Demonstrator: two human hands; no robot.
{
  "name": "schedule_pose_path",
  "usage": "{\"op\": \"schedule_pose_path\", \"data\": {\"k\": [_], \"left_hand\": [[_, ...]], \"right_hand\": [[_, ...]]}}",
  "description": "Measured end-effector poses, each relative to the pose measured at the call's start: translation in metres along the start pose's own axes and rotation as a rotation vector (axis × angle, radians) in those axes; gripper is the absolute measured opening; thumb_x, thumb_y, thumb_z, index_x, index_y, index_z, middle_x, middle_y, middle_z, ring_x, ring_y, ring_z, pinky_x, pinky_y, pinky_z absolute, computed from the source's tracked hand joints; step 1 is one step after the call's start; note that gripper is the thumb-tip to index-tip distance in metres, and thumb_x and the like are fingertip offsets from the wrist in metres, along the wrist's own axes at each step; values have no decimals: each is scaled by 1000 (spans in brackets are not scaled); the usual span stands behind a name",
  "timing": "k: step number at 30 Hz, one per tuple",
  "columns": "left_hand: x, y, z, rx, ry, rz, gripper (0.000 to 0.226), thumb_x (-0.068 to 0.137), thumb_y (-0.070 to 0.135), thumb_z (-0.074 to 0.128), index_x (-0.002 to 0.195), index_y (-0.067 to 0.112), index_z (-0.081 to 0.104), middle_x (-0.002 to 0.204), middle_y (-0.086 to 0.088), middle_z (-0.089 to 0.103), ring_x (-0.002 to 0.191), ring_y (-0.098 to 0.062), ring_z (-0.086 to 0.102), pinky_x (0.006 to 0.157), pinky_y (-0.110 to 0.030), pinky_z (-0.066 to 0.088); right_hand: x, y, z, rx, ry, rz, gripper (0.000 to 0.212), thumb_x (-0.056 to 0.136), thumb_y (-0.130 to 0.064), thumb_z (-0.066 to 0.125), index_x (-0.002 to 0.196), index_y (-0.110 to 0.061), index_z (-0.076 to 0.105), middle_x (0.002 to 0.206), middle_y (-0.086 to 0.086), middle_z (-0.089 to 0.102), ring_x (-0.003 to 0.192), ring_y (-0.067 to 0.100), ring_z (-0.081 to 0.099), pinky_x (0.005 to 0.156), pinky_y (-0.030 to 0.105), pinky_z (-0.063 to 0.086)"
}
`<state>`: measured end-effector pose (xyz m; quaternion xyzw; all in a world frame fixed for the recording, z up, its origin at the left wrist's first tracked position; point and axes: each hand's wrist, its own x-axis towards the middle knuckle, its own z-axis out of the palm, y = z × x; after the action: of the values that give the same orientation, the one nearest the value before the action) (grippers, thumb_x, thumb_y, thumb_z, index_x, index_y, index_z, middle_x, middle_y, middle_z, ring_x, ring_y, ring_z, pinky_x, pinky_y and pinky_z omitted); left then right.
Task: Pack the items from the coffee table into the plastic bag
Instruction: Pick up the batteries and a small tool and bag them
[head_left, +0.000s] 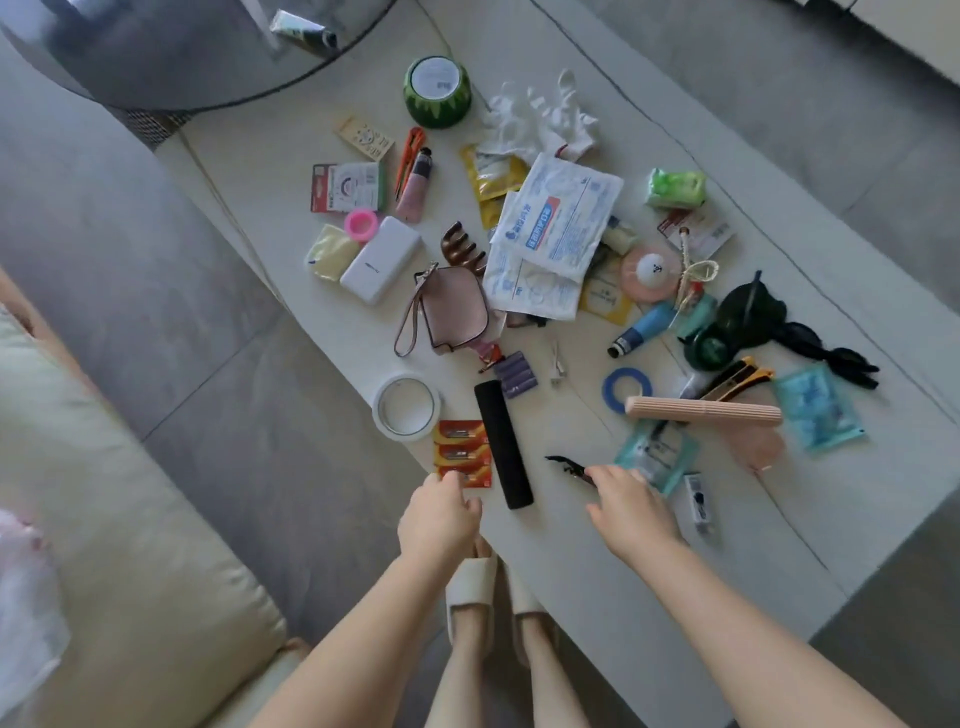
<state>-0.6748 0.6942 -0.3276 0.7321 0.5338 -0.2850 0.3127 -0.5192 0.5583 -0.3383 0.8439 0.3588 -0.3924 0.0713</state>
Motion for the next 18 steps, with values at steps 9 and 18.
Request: {"op": "schedule_pose_path", "data": {"k": [9, 18], "left_hand": [[55, -2, 29, -78, 86, -221, 45, 90, 40, 56, 124, 15, 42, 123, -6, 48, 117, -25, 49, 91, -39, 47], [71, -9, 38, -240, 139, -242, 56, 83, 39, 68, 123, 15, 36, 123, -7, 47, 116, -26, 52, 94, -40, 50]], "right_hand": [[52, -5, 33, -224, 85, 26, 32, 90, -17, 55, 120, -17, 43, 122, 4, 51, 117, 23, 47, 91, 32, 42], [60, -11, 36, -275, 103, 50, 22, 90, -20, 56, 111, -17, 50, 113, 2, 58, 108, 22, 56, 85, 32, 44]]}}
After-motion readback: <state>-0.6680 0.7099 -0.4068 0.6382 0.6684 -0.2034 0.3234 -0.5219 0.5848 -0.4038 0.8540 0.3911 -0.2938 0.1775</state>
